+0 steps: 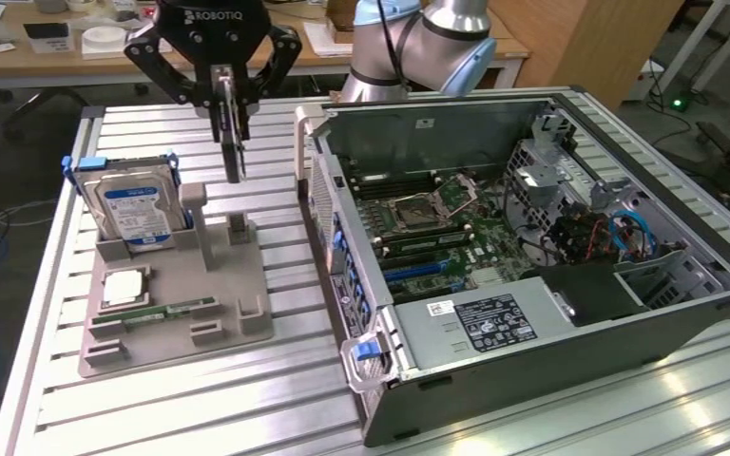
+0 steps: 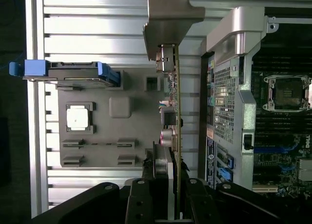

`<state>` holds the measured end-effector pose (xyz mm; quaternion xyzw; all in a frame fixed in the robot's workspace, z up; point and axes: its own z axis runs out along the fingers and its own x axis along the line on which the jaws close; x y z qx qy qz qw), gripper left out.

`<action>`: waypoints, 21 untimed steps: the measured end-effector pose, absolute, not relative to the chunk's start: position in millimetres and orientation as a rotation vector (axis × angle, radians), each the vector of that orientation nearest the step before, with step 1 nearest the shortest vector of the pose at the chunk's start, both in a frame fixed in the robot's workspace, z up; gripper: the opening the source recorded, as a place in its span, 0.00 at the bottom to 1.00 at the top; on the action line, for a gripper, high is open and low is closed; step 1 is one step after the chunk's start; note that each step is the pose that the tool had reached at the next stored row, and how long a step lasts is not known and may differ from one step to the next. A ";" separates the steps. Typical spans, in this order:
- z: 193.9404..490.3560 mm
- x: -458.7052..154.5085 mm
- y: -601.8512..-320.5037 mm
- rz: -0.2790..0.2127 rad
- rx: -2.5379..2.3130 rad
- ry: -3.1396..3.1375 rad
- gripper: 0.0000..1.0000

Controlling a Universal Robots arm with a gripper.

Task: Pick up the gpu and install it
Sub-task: 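Pick up the gpu and move the gpu toward the slot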

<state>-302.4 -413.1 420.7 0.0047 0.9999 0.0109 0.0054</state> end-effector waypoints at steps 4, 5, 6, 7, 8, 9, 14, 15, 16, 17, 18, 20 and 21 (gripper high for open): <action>420.7 -298.7 -413.1 0.034 0.015 3.130 0.28; 420.7 -297.8 -413.1 0.034 0.015 3.131 0.28; 420.7 -296.9 -413.1 0.034 0.015 3.130 0.28; 420.7 -296.1 -413.1 0.034 0.015 3.131 0.28; 420.7 -295.5 -413.1 0.034 0.015 3.131 0.28; 420.7 -294.8 -413.1 0.034 0.015 3.131 0.28; 420.7 -291.1 -413.1 0.034 0.015 3.131 0.28; 420.7 -290.2 -413.1 0.034 0.015 3.131 0.28; 420.7 -289.2 -413.1 0.034 0.015 3.131 0.28; 420.7 -288.1 -413.1 0.034 0.015 3.131 0.28; 420.7 -287.1 -413.1 0.034 0.015 3.131 0.28; 420.7 -285.1 -413.1 0.034 0.015 3.131 0.28; 420.7 -284.0 -413.1 0.034 0.015 3.131 0.28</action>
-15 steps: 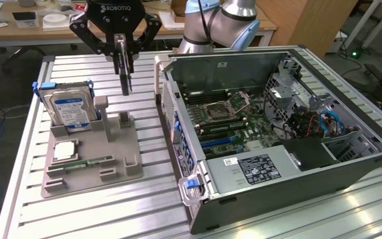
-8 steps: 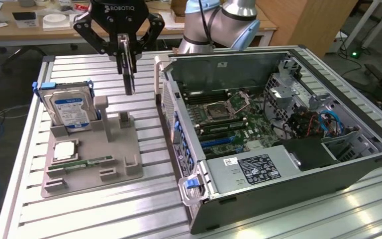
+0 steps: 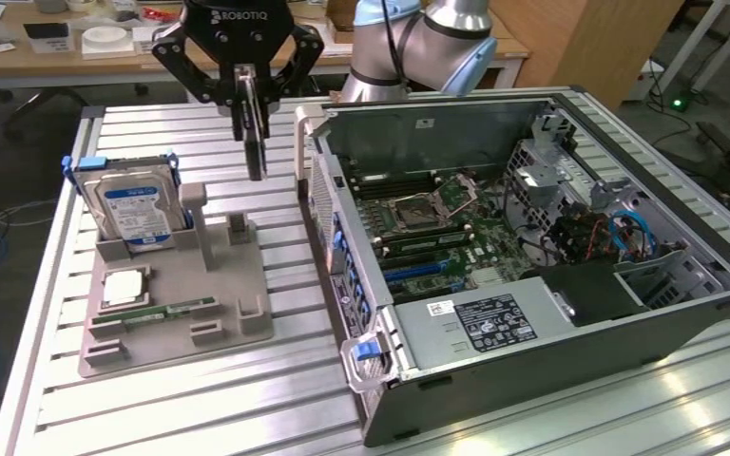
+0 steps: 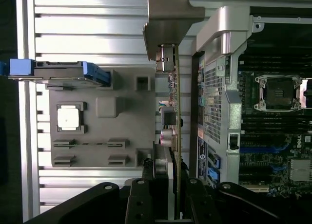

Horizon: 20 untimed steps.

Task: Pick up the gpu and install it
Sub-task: 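Pick up the gpu and move the gpu toward the slot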

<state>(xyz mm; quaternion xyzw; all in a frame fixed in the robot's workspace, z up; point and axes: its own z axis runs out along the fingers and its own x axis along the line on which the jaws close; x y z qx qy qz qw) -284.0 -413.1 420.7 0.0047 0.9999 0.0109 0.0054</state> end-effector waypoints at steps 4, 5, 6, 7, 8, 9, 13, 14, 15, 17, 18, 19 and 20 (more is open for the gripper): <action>420.7 -278.6 -413.1 0.034 0.015 3.131 0.28; 420.8 -277.5 -413.1 0.034 0.014 3.131 0.28; 420.7 -276.4 -413.1 0.034 0.015 3.131 0.28; 420.7 -275.4 -413.1 0.034 0.015 3.131 0.28; 420.7 -274.3 -413.1 0.034 0.015 3.131 0.28; 420.7 -273.4 -413.1 0.034 0.015 3.131 0.28; 420.7 -269.3 -413.2 0.034 0.015 3.131 0.28; 420.7 -268.1 -413.1 0.034 0.015 3.131 0.28; 420.7 -267.0 -413.1 0.034 0.015 3.131 0.28; 420.7 -265.1 -413.1 0.034 0.015 3.131 0.28; 420.7 -263.9 -413.1 0.034 0.015 3.131 0.28; 420.7 -262.7 -413.1 0.034 0.015 3.131 0.28; 420.7 -261.5 -413.1 0.034 0.014 3.131 0.28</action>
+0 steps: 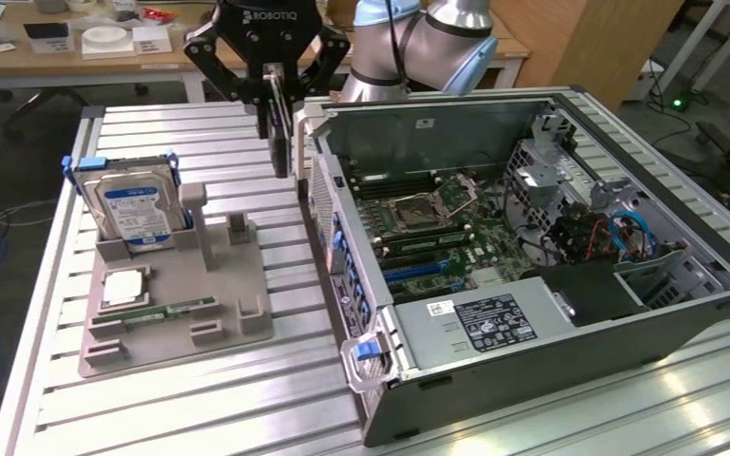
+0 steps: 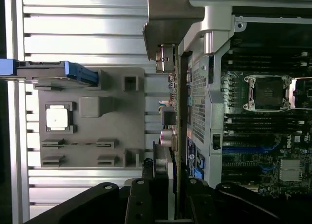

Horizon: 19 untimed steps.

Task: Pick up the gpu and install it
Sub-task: 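Pick up the gpu and move the gpu toward the slot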

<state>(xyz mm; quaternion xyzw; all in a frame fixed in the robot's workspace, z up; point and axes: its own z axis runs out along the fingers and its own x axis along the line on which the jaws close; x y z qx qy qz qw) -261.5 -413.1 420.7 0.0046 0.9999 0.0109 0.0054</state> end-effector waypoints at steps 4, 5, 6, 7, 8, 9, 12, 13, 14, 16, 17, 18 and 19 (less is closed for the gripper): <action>420.7 -256.9 -413.1 0.034 0.014 3.131 0.28; 420.7 -255.7 -413.1 0.034 0.015 3.131 0.28; 420.7 -254.4 -413.1 0.034 0.015 3.131 0.28; 420.7 -253.2 -413.1 0.034 0.015 3.131 0.28; 420.7 -252.1 -413.1 0.034 0.015 3.131 0.28; 420.7 -250.9 -413.1 0.034 0.015 3.131 0.28; 420.7 -247.3 -413.1 0.034 0.015 3.131 0.28; 420.7 -246.2 -413.1 0.034 0.015 3.131 0.28; 420.7 -245.1 -413.1 0.034 0.015 3.131 0.28; 420.7 -242.5 -413.1 0.034 0.015 3.131 0.28; 420.7 -241.3 -413.1 0.034 0.015 3.131 0.28; 420.7 -240.2 -413.1 0.034 0.014 3.131 0.28; 420.7 -239.0 -413.1 0.034 0.015 3.131 0.28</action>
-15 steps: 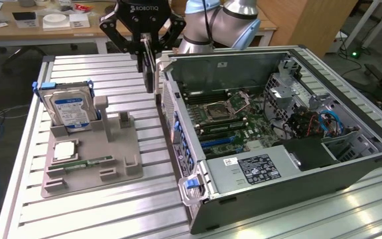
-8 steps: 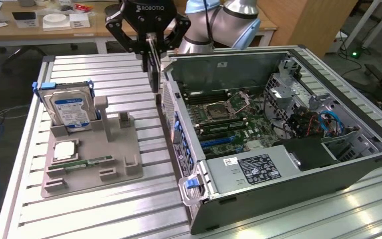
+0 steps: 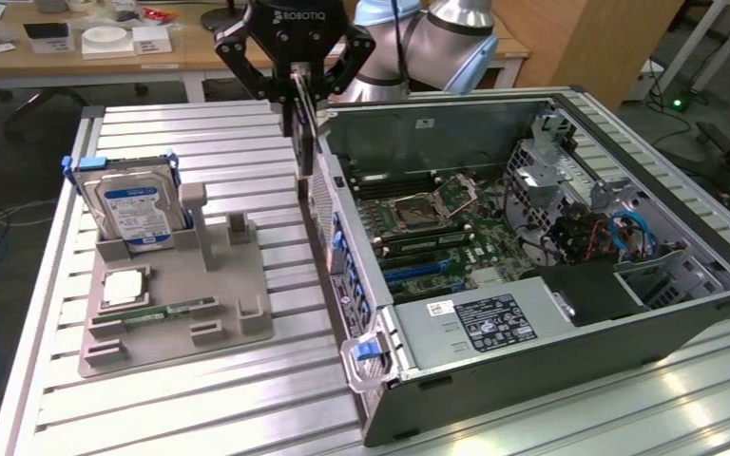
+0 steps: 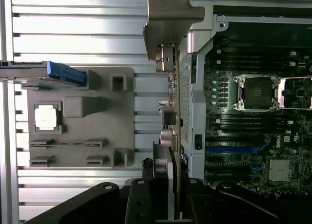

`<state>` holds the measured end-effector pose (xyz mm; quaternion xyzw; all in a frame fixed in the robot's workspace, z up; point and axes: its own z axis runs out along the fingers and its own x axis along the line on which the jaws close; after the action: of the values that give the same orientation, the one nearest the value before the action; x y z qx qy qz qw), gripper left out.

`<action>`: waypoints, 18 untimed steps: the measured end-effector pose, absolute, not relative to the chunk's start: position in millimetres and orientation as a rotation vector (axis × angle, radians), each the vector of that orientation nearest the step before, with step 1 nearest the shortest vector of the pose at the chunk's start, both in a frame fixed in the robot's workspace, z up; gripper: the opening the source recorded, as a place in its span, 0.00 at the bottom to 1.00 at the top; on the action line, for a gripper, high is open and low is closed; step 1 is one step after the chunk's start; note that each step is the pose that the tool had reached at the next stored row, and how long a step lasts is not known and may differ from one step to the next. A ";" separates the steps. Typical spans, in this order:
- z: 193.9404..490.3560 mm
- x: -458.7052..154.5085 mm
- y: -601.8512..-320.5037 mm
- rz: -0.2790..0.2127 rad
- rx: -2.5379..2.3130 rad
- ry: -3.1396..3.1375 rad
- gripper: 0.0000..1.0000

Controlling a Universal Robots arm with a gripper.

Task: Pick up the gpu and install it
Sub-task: 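Pick up the gpu and move the gpu toward the slot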

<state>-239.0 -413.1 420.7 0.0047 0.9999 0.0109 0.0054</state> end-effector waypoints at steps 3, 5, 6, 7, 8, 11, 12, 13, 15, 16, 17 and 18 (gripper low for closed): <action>420.7 -235.9 -413.1 0.034 0.015 3.131 0.28; 420.7 -233.9 -413.1 0.034 0.015 3.131 0.28; 420.7 -233.0 -413.1 0.034 0.015 3.130 0.28; 420.7 -232.0 -413.1 0.034 0.015 3.131 0.28; 420.7 -231.0 -413.1 0.034 0.015 3.130 0.28; 420.7 -228.0 -413.1 0.034 0.015 3.131 0.28; 420.7 -226.7 -413.1 0.034 0.015 3.131 0.28; 420.7 -225.4 -413.1 0.034 0.015 3.131 0.28; 420.6 -221.4 -413.1 0.034 0.015 3.131 0.28; 420.7 -219.6 -413.1 0.034 0.015 3.131 0.28; 420.6 -217.9 -413.1 0.034 0.015 3.131 0.28; 420.7 -216.3 -413.1 0.034 0.015 3.131 0.28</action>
<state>-216.3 -413.1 420.7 0.0046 0.9999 0.0109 0.0054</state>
